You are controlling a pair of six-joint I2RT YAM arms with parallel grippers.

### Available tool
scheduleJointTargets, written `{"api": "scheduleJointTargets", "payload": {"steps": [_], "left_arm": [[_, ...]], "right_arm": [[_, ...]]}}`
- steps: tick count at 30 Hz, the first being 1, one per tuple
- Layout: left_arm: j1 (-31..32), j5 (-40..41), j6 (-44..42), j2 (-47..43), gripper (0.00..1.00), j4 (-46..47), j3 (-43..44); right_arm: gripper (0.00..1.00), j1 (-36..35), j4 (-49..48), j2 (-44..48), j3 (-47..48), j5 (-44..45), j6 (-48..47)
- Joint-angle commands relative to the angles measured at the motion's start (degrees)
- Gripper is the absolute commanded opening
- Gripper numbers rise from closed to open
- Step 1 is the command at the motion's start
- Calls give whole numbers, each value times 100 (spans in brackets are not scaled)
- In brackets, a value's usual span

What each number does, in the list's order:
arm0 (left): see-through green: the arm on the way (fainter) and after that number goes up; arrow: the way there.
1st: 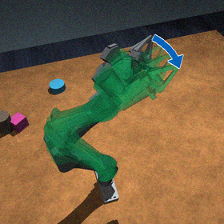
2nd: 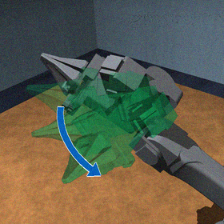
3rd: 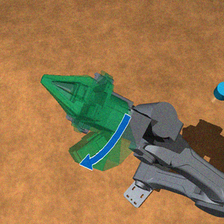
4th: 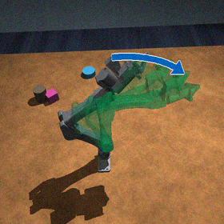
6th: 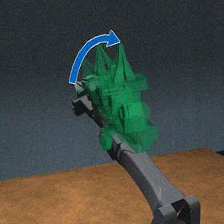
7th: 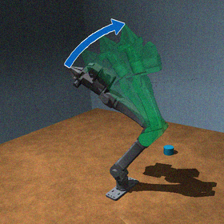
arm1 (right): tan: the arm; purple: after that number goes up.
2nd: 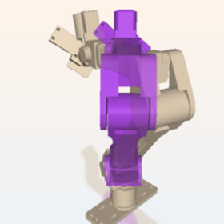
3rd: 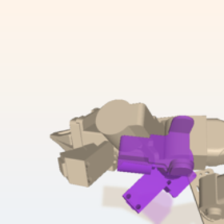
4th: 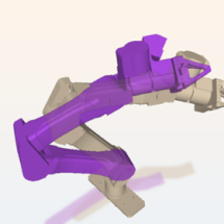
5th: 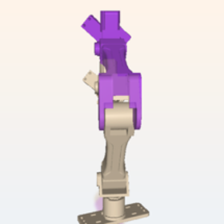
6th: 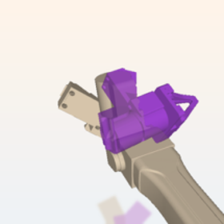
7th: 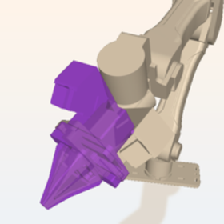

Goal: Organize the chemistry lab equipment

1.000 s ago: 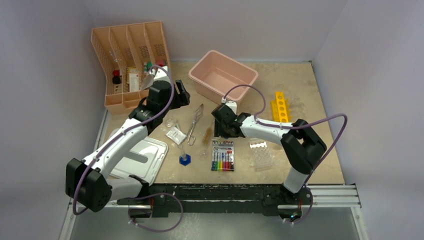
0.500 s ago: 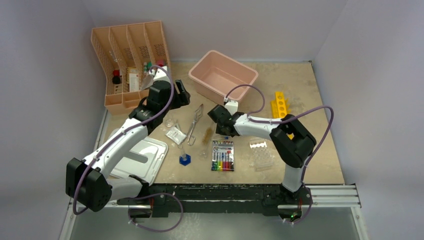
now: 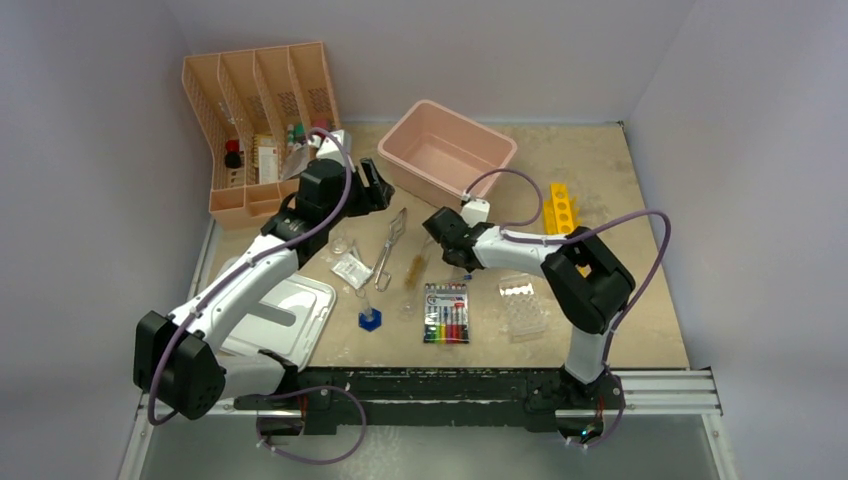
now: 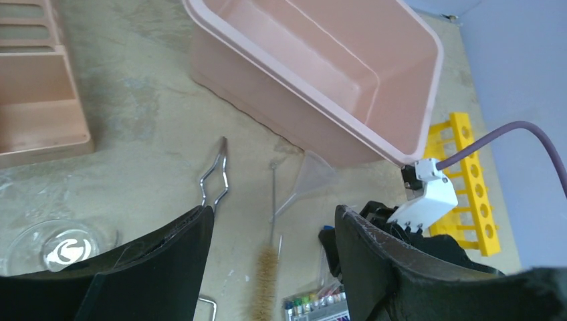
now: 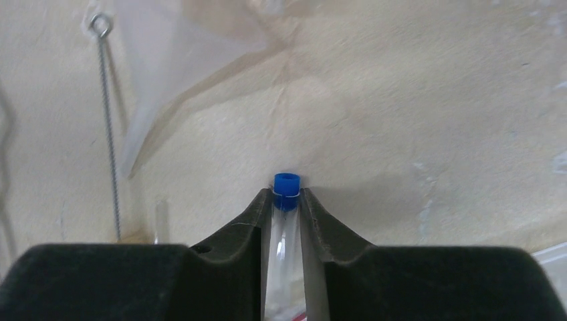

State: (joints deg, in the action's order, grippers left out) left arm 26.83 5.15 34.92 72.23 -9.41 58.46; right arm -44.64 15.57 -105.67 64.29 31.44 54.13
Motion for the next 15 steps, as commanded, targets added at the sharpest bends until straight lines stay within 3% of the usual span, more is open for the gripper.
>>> {"api": "scheduleJointTargets", "payload": {"steps": [1, 15], "left_arm": [[95, -488, -55, 81, 66, 536, 42], [396, -1297, 203, 512, 65, 1079, 124]], "right_arm": [[22, 217, -32, 311, -210, 470, 415], [19, 952, -996, 1505, -1174, -94, 566]]}}
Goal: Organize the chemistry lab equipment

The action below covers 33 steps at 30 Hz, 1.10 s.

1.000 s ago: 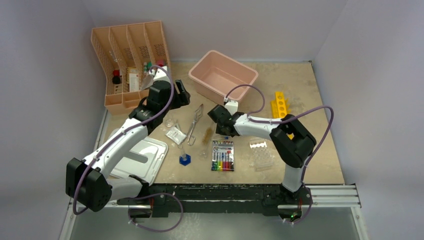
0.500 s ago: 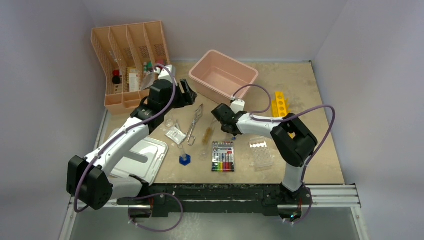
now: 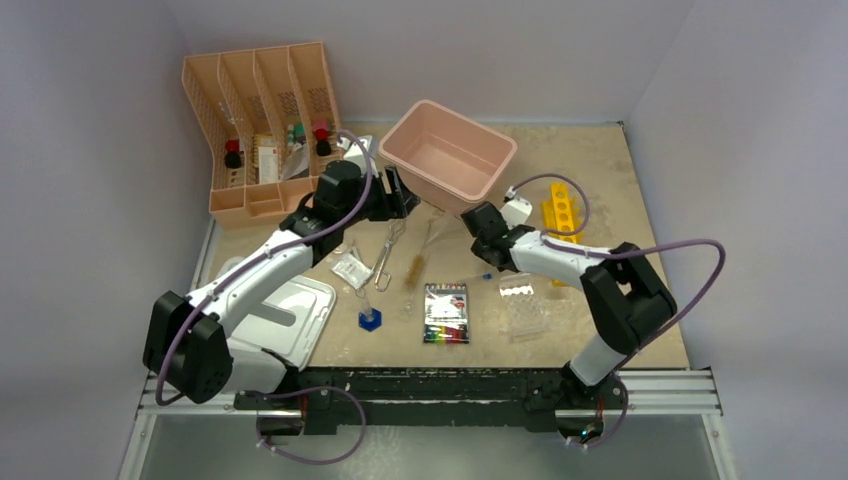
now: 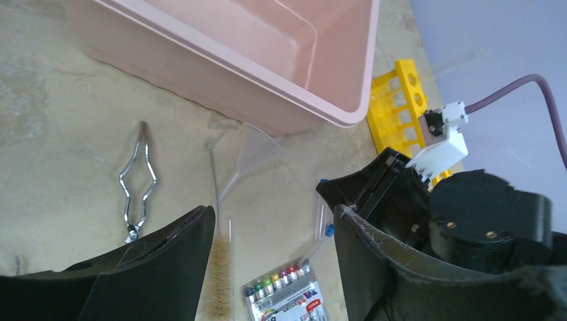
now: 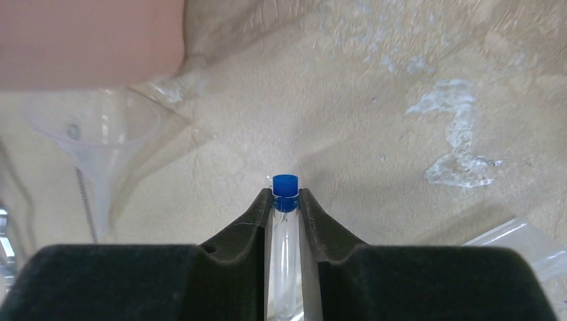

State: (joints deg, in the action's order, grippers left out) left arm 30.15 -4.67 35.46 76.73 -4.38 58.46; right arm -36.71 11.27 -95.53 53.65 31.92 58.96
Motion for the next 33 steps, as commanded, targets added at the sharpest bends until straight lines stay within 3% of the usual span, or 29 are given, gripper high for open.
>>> {"api": "scheduleJointTargets", "payload": {"steps": [1, 10, 21, 27, 33], "left_arm": [[76, -369, 148, 90, 65, 605, 134], [298, -1288, 245, 570, 66, 896, 285], [1004, -1919, 718, 1466, 64, 2267, 447], [1143, -2017, 785, 1748, 49, 2348, 658], [1156, -2066, 699, 1838, 26, 2279, 717]], "right_arm": [[19, 190, -580, 566, -111, -184, 80], [20, 322, -391, 1508, -66, -770, -75], [21, 382, 18, 2424, 327, -1284, -31], [21, 416, 117, 2618, 448, -1340, -42], [22, 462, 149, 2719, 467, -1389, -25]]}}
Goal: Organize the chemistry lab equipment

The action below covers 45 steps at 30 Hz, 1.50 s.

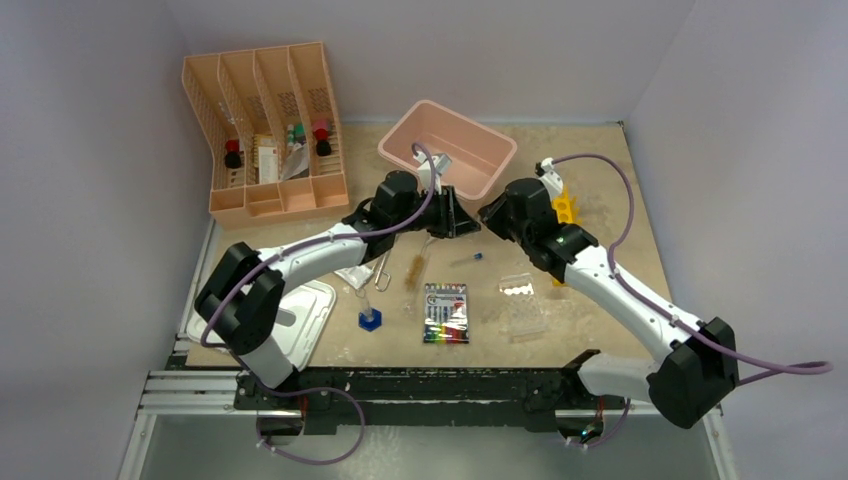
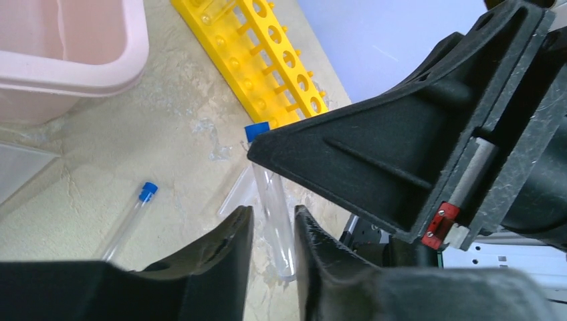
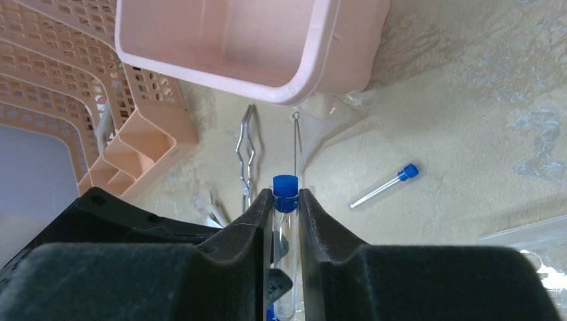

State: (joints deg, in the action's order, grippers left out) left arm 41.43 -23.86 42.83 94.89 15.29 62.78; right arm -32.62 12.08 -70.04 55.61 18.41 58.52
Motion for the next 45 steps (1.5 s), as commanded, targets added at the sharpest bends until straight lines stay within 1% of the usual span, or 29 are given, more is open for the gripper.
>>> {"api": "scheduleJointTargets", "payload": {"steps": [1, 4, 6, 7, 8, 9, 10, 12, 14, 15, 19, 22, 24, 26, 27, 29, 32, 34, 38, 42, 45], "left_arm": [[36, -172, -72, 33, 23, 283, 302], [33, -211, -228, 47, 12, 158, 361], [36, -262, -294, 46, 9, 137, 380], [32, -291, -329, 56, 9, 110, 394], [32, -305, -361, 70, 13, 61, 421], [34, -336, -397, 93, 20, 15, 450], [32, -365, -418, 105, 24, -20, 486], [34, -400, -466, 137, 28, -61, 521], [36, -424, -547, 181, 28, -168, 590], [32, -467, -582, 202, 27, -220, 631], [32, -597, -764, 227, 13, -328, 696], [32, -629, -1045, 227, 4, -493, 740], [34, -629, -1225, 223, 0, -624, 788], [36, -652, -1431, 215, 0, -754, 847], [32, -655, -1597, 205, 0, -868, 893], [34, -649, -1936, 157, 0, -1155, 1008], [33, -660, -2488, 72, 0, -1689, 1161], [29, -688, -2789, 6, 0, -1931, 1219], [29, -749, -3083, -145, 0, -2015, 1195], [14, -839, -3205, -213, 0, -2060, 1201], [17, -857, -3202, -266, 0, -2020, 1204]], "right_arm": [[22, 62, 78, 178, 280, -59, 17], [22, 79, 84, 209, 286, -122, 33], [22, 104, 52, 236, 284, -195, 36], [22, 106, 50, 243, 283, -220, 35], [22, 115, 57, 245, 287, -238, 35], [22, 123, 56, 253, 286, -252, 51], [22, 126, 46, 266, 279, -271, 68], [22, 131, 43, 269, 268, -277, 84], [22, 153, 63, 281, 267, -273, 106], [22, 156, 63, 296, 266, -269, 100], [22, 186, 84, 323, 283, -296, 81], [23, 209, 85, 373, 271, -340, 80], [24, 237, 109, 406, 266, -375, 85], [28, 267, 107, 432, 259, -465, 61], [35, 326, 154, 437, 269, -544, 55], [49, 465, 215, 462, 283, -820, 19], [57, 765, 329, 452, 369, -1444, -161], [59, 997, 356, 426, 461, -2009, -386], [60, 1328, 472, 317, 633, -3190, -699], [61, 1644, 613, 124, 705, -4096, -813], [62, 1832, 695, -54, 742, -4529, -911]]}}
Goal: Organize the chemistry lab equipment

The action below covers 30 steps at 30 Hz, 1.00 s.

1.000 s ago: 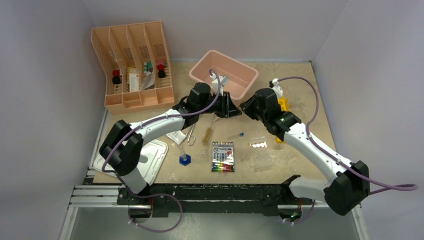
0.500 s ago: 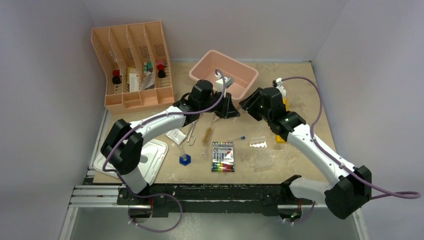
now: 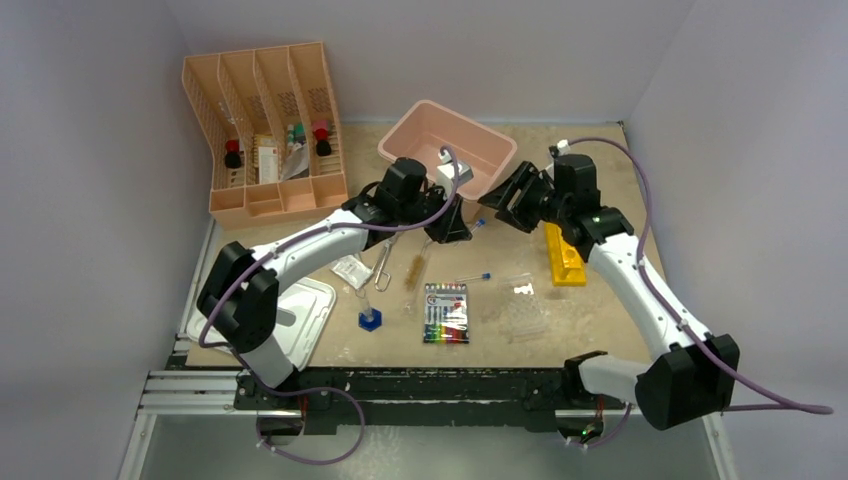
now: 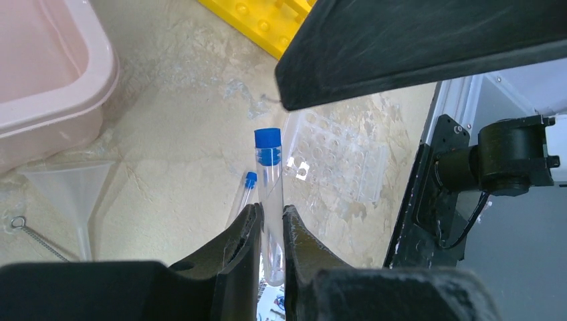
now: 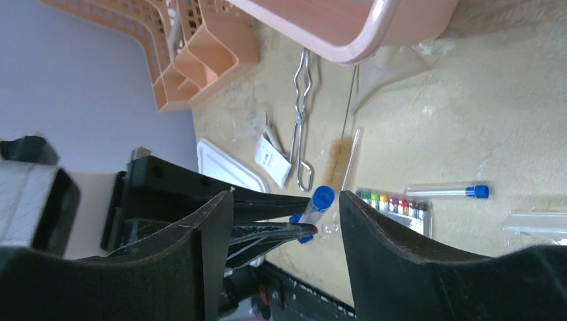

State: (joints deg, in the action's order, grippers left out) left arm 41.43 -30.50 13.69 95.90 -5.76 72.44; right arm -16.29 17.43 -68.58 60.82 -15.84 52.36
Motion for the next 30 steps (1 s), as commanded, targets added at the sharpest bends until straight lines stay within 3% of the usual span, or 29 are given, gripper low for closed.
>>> {"api": "scheduleJointTargets", "payload": {"steps": [1, 7, 13, 16, 24, 30], "left_arm": [[7, -191, -288, -377, 0, 97, 238], [10, -221, -246, -379, 0, 182, 241], [10, -263, -266, -370, 0, 186, 236], [9, -269, -277, -377, 0, 189, 238], [-8, -281, -315, -370, 0, 212, 262], [-17, -246, -354, -334, 1, 201, 279]], "right_arm": [[62, 242, 202, -277, 253, -1257, -350], [62, 328, 424, -586, 409, -1627, -610], [42, 389, -127, -761, 256, -2192, -314], [38, 422, -111, -851, 259, -2266, -299], [38, 464, -10, -1138, 372, -2429, -400], [18, 494, -23, -1184, 466, -2468, -420]]}}
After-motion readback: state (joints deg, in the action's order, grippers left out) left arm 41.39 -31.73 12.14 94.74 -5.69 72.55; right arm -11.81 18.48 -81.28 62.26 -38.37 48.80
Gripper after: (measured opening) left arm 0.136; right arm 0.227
